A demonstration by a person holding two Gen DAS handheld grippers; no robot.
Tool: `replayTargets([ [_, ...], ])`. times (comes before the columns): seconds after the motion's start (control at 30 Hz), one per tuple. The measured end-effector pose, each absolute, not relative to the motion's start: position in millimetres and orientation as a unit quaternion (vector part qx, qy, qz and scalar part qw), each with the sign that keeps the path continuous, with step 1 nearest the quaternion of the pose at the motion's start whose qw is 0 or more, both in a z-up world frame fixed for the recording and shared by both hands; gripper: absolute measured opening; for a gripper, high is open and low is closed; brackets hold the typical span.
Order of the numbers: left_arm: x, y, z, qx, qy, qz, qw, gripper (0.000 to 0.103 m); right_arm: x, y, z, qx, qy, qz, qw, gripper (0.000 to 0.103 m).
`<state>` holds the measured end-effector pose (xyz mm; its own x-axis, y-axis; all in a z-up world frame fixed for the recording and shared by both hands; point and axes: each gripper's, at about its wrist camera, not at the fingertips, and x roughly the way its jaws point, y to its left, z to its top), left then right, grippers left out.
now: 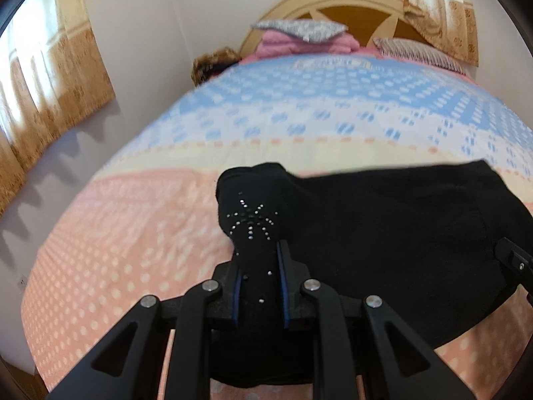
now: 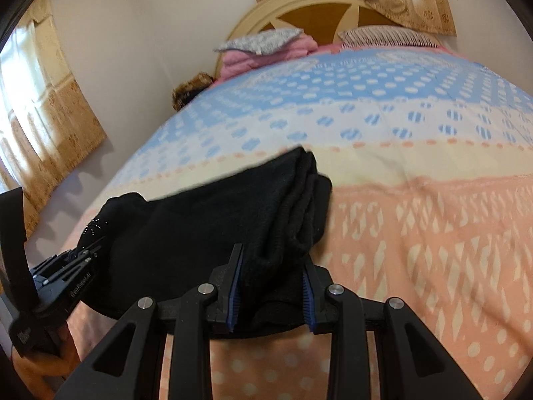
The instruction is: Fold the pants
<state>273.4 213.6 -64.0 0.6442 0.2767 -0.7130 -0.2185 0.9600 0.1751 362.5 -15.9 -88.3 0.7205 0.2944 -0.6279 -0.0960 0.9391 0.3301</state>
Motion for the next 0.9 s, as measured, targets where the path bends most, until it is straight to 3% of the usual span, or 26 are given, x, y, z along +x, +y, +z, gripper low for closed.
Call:
replayTargets([
  [0.4, 274, 216, -78, 0.063, 0.423, 0.128, 0.895, 0.030, 370, -13, -102, 0.104, 0.396, 0.107, 0.906, 0.033],
  [0.9, 273, 209, -82, 0.094, 0.424, 0.143, 0.889, 0.030, 372, -1, -100, 0.041, 0.405, 0.100, 0.908, 0.034],
])
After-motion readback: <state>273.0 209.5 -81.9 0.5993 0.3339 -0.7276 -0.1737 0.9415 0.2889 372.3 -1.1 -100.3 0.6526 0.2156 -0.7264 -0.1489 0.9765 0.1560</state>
